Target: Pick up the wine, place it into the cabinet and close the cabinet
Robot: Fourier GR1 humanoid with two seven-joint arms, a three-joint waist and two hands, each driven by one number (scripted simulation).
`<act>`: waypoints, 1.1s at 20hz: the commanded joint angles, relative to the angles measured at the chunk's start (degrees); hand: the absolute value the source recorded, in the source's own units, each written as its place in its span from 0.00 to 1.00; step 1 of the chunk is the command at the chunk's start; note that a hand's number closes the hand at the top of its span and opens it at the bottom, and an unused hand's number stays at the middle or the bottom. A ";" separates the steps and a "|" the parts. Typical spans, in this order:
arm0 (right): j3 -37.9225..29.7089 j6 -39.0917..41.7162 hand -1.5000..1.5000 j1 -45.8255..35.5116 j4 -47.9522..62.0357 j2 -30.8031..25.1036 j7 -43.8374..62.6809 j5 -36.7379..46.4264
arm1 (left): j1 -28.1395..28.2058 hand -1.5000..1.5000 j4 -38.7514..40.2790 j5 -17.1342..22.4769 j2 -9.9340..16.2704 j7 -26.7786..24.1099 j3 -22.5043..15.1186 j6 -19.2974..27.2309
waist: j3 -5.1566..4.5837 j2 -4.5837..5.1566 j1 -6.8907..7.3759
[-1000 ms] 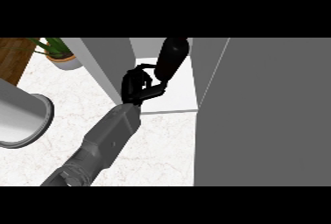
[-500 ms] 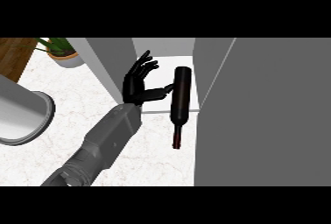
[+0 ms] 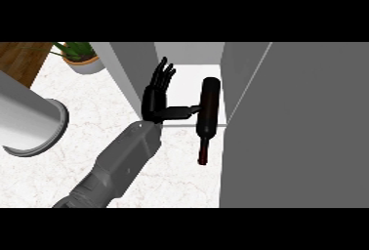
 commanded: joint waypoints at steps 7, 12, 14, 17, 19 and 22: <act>-2.46 0.02 0.00 -0.09 -2.94 -1.59 3.00 -3.17 | 15.10 0.00 -29.97 -5.19 8.44 10.20 -7.84 4.42 | 0.59 -1.41 2.50; -2.39 0.09 0.00 0.65 -2.40 -1.13 1.58 -2.45 | 23.73 0.00 -51.67 -7.36 13.69 17.23 -12.12 11.45 | 0.60 -1.25 2.22; 0.51 -0.41 0.00 1.92 -5.13 -0.28 3.67 -1.40 | 26.02 0.00 -60.09 -9.29 15.60 18.68 -13.09 16.00 | 0.58 -1.25 2.01; 4.02 -1.80 0.00 1.48 -6.69 0.97 5.44 1.55 | 30.04 0.00 -71.05 -10.54 18.48 23.28 -13.30 21.40 | 0.55 -1.01 1.58; 2.45 -0.45 0.00 0.72 -4.51 0.19 3.10 0.62 | 35.44 0.00 -76.95 -10.72 23.43 23.90 -12.76 17.83 | 0.55 -0.84 1.48; 0.92 1.09 0.00 -1.41 -1.61 -1.78 2.17 1.17 | 37.25 0.00 -78.63 -14.08 20.90 25.13 -11.98 19.80 | 0.53 -0.63 0.85</act>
